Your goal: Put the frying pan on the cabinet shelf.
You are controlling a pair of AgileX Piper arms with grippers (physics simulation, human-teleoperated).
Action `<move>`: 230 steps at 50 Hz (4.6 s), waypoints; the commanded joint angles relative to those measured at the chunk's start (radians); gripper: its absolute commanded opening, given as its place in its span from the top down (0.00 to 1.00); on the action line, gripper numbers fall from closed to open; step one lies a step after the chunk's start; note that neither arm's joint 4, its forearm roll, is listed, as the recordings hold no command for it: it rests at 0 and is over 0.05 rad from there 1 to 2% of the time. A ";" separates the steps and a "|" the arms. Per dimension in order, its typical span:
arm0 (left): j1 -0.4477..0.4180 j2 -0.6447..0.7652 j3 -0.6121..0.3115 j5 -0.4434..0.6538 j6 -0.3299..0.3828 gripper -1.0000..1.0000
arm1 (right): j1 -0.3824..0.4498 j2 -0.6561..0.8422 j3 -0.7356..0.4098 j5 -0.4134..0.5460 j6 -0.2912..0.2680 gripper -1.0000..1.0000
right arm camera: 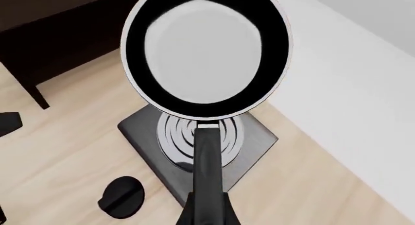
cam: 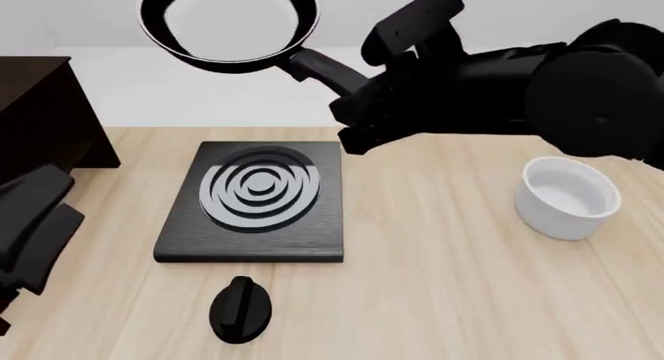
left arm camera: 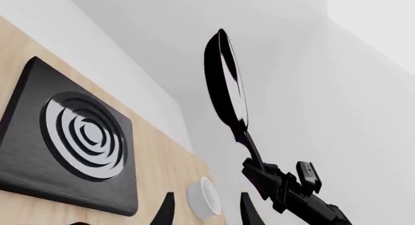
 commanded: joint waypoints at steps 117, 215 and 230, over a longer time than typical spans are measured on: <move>0.008 -0.003 0.014 -0.011 -0.039 0.00 | 0.323 0.335 -0.157 -0.241 -0.015 1.00; -0.006 0.011 0.064 -0.071 -0.082 0.00 | 0.487 0.330 -0.139 -0.275 0.013 1.00; 0.014 0.016 0.039 -0.051 -0.049 0.00 | 0.502 0.322 -0.122 -0.289 0.010 1.00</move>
